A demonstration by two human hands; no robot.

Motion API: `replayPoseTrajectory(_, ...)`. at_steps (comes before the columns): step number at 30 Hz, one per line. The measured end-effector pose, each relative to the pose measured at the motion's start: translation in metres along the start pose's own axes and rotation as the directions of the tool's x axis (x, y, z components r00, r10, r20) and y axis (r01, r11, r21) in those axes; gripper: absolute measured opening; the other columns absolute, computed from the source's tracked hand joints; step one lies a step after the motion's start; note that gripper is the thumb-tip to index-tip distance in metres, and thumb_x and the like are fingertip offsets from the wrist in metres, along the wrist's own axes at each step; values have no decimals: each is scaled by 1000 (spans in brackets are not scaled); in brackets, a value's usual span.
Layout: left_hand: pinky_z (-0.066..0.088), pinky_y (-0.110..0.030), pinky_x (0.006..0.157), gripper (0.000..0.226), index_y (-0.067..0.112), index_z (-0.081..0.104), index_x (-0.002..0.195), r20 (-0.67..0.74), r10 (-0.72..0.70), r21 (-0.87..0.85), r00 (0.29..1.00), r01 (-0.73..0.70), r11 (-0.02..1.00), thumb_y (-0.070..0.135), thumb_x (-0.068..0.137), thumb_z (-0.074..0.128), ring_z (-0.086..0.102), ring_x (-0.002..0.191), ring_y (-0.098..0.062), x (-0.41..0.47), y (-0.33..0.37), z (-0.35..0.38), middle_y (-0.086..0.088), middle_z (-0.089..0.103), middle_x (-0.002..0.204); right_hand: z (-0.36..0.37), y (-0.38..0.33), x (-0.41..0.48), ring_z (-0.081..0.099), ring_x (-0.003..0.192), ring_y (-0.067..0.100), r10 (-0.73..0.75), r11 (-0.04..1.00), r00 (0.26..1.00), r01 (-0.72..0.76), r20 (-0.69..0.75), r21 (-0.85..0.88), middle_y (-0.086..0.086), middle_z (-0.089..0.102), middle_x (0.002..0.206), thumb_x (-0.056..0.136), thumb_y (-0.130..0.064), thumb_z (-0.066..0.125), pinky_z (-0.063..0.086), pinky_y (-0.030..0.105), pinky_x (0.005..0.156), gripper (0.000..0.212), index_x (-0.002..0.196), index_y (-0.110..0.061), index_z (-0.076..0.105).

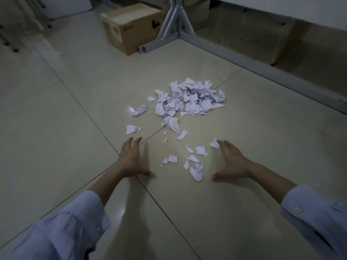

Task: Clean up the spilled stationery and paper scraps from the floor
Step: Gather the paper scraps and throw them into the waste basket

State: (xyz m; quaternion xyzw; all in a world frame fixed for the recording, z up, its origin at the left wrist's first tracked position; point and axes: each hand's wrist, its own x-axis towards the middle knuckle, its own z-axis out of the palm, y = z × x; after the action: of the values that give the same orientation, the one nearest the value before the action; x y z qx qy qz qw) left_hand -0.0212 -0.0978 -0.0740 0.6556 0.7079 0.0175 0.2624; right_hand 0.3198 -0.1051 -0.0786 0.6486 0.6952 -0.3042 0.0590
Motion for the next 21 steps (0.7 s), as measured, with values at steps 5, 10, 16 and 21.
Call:
replayPoseTrajectory(5,2,-59,114,156,31,-22,145,101,-203,67,974,197,978,53,38,89,-25,142,-34,3,-42,0,-6,-30,153,9,1,16,-19,146,30,29,998,999,-27,23,-62,5,-26,157,47,-69,80,3,53,117,152,146,-26,-27)
replayPoseTrajectory(10,-4,-62,111,161,33,-33,140,191,-227,96,955,212,972,64,34,85,-32,137,-39,7,-48,6,-7,-42,148,20,-11,25,-27,143,27,-56,998,998,56,4,-24,2,-31,156,42,-74,77,-7,54,116,156,143,-30,-34)
replayPoseTrajectory(16,-4,-62,112,161,30,-35,139,155,-198,55,968,192,980,63,37,85,-30,138,-38,34,-33,-1,-7,-39,150,52,-37,29,-35,139,27,-178,983,983,177,-35,-44,-2,-38,152,41,-90,59,-13,55,114,151,140,-32,-38)
replayPoseTrajectory(21,-6,-60,113,160,31,-33,140,149,-122,75,981,112,991,68,35,82,-27,140,-38,54,-19,-3,-8,-33,152,61,-53,44,-28,143,28,-189,980,972,178,-139,-92,1,-32,155,43,-97,37,-10,56,114,140,139,-29,-38)
